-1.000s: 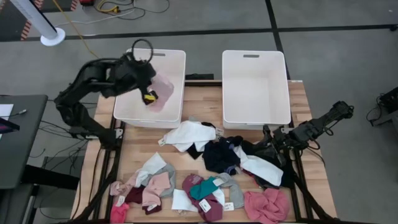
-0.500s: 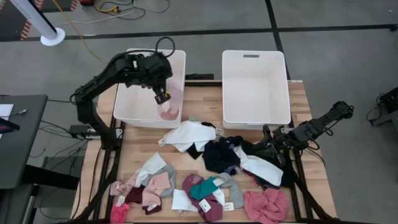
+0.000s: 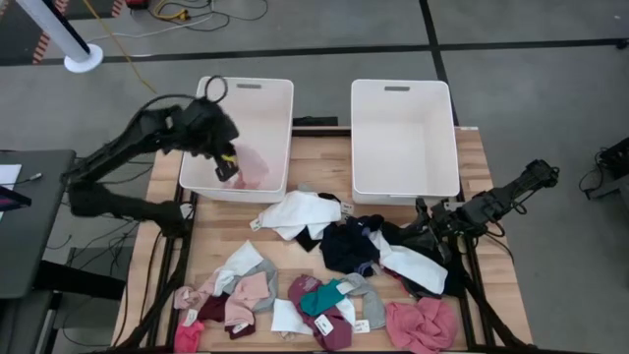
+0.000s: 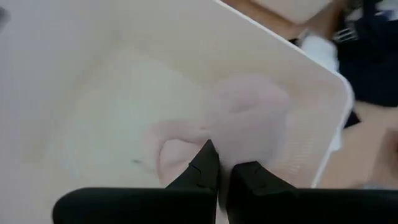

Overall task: Sort clothes
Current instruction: Put the light pink underwear into the left white bin, then adjust the left white bin

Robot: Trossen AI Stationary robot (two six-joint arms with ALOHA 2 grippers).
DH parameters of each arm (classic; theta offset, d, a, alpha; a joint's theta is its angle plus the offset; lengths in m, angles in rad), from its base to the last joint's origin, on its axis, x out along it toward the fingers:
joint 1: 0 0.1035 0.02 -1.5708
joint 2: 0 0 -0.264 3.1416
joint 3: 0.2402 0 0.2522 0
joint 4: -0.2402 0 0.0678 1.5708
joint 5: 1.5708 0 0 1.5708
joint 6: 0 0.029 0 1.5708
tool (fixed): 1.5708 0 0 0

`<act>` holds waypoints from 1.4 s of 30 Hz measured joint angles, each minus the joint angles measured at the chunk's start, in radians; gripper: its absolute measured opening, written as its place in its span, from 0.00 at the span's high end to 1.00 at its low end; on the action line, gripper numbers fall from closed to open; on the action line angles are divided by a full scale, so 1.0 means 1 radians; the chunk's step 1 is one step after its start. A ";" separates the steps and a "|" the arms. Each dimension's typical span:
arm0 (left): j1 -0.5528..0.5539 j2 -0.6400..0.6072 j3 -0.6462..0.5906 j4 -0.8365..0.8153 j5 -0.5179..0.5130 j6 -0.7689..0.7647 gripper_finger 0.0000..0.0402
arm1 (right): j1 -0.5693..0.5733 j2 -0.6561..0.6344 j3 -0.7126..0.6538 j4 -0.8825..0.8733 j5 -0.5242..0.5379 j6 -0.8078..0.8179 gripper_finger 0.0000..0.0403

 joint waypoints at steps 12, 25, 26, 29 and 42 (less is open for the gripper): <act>-0.001 -0.048 -0.381 0.347 0.153 -0.027 1.00 | 0.000 0.000 0.000 0.000 0.000 -0.003 0.64; 0.000 0.190 -0.383 0.349 0.222 -0.010 0.83 | 0.000 0.000 0.000 0.000 0.000 -0.014 0.64; 0.000 0.197 -0.383 0.351 0.227 -0.010 0.80 | 0.000 0.000 0.000 0.000 0.000 -0.014 0.64; 0.000 0.208 -0.376 0.345 0.230 -0.009 0.69 | 0.000 0.000 0.000 -0.001 0.000 -0.013 0.64; -0.004 0.107 -0.205 0.234 0.132 -0.008 0.50 | 0.000 0.000 0.000 -0.003 0.000 -0.010 0.64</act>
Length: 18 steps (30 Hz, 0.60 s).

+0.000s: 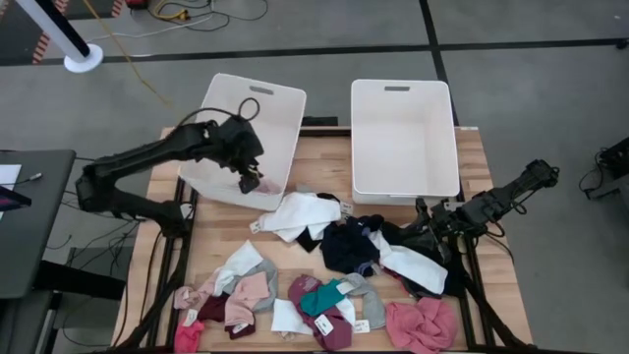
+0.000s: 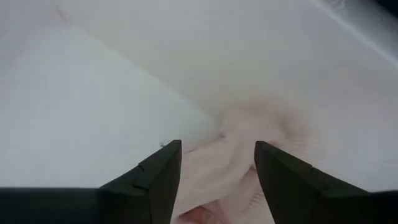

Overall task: Sort clothes
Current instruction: Adjust the left white bin

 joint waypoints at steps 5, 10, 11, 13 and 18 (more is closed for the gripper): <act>-0.023 -0.068 0.033 -0.018 0.001 -0.027 0.50 | 0.000 0.000 0.000 0.000 0.000 0.000 0.64; -0.048 -0.120 0.035 -0.063 0.001 -0.044 0.50 | -0.001 0.000 0.000 0.002 0.000 -0.004 0.64; -0.054 -0.131 0.035 -0.077 0.001 -0.044 0.50 | -0.001 0.000 0.000 0.001 0.000 -0.004 0.64; -0.070 -0.151 0.035 -0.101 0.003 -0.044 0.50 | -0.001 0.000 0.000 0.002 0.000 -0.003 0.64; -0.165 -0.196 0.035 -0.136 0.071 -0.024 0.50 | -0.001 0.000 0.000 0.002 0.000 -0.003 0.64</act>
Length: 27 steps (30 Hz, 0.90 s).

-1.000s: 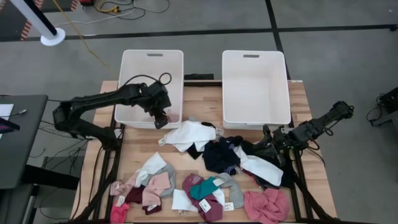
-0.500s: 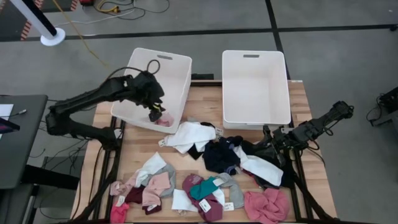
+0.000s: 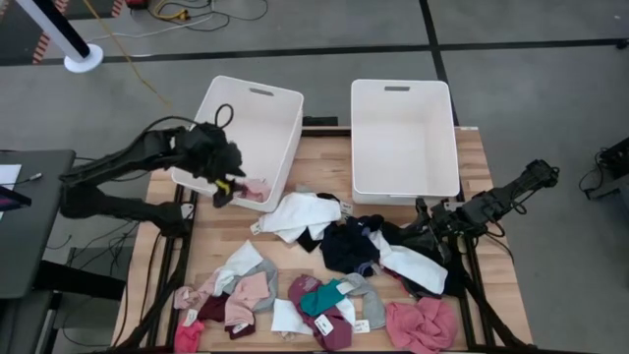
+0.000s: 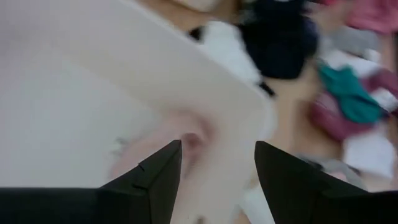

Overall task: Sort clothes
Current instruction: Adjust the left white bin

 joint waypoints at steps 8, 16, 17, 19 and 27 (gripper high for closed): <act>-0.234 0.031 0.000 -0.010 -0.173 0.041 0.51 | 0.000 0.000 0.000 0.001 0.015 -0.016 0.64; -0.321 0.168 0.000 -0.060 -0.413 0.069 0.51 | 0.000 0.000 0.000 0.001 0.015 -0.016 0.64; -0.320 0.184 0.000 -0.069 -0.422 0.065 0.51 | 0.000 0.000 0.000 0.001 0.015 -0.016 0.64; -0.314 0.212 0.000 -0.083 -0.412 0.054 0.51 | 0.000 0.000 0.000 0.001 0.015 -0.016 0.64; -0.285 0.336 0.000 -0.078 -0.352 -0.001 0.70 | 0.000 0.000 0.000 -0.010 0.015 -0.016 0.64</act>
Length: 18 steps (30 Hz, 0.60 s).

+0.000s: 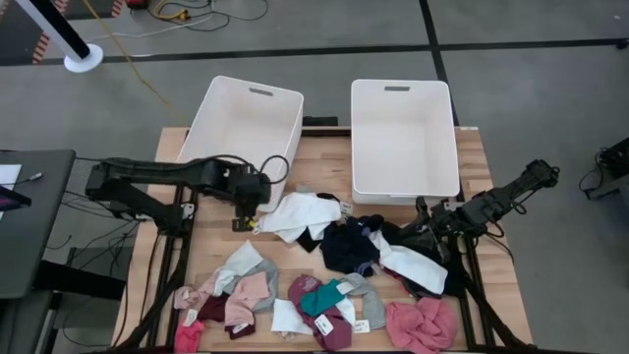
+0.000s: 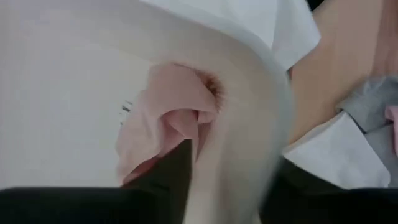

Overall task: Sort clothes
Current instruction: Adjust the left white bin

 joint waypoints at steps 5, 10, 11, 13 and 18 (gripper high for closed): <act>0.022 0.065 0.001 0.047 0.013 -0.015 0.96 | 0.000 0.000 -0.009 0.004 0.000 0.001 0.64; 0.063 0.080 0.002 0.118 0.017 -0.090 0.98 | 0.000 0.000 -0.020 0.001 0.000 0.009 0.64; 0.072 0.080 0.001 0.130 0.029 -0.104 0.98 | 0.000 0.000 -0.024 0.004 0.000 0.009 0.64; 0.089 0.077 0.001 0.145 0.069 -0.127 0.99 | 0.000 0.000 -0.032 0.009 0.000 0.009 0.64; 0.096 0.075 0.001 0.117 0.099 -0.127 0.97 | 0.000 0.000 -0.057 0.037 0.000 0.010 0.64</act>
